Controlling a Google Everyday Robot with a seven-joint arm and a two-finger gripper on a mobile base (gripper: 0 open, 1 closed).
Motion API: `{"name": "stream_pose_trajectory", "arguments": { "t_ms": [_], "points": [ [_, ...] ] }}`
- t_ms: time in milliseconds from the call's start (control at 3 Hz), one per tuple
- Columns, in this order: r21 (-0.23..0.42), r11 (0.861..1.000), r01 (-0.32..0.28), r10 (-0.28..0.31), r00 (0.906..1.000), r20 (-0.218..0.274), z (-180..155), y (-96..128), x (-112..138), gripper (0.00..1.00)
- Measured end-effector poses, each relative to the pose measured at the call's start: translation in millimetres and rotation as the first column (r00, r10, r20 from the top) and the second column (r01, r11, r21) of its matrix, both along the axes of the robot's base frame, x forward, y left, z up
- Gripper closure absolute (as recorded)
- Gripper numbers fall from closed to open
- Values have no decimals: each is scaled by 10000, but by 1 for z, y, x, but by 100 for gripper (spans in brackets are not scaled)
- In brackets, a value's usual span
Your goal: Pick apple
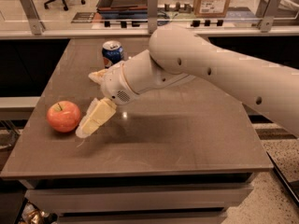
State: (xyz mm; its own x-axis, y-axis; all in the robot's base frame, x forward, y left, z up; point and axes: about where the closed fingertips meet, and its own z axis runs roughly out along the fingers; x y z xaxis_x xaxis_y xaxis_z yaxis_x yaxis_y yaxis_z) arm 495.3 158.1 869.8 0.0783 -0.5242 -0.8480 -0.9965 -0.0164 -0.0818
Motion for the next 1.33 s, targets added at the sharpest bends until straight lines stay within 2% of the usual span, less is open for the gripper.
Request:
{"name": "stream_pose_trajectory", "arguments": {
  "t_ms": [667, 1000, 1333],
  "points": [
    [685, 9952, -703, 735, 9962, -459, -21, 33, -7, 0],
    [980, 9897, -1039, 1100, 9922, -585, -28, 49, -11, 17],
    [972, 9895, -1072, 1132, 9919, -580, -28, 50, -12, 41]
  ]
}}
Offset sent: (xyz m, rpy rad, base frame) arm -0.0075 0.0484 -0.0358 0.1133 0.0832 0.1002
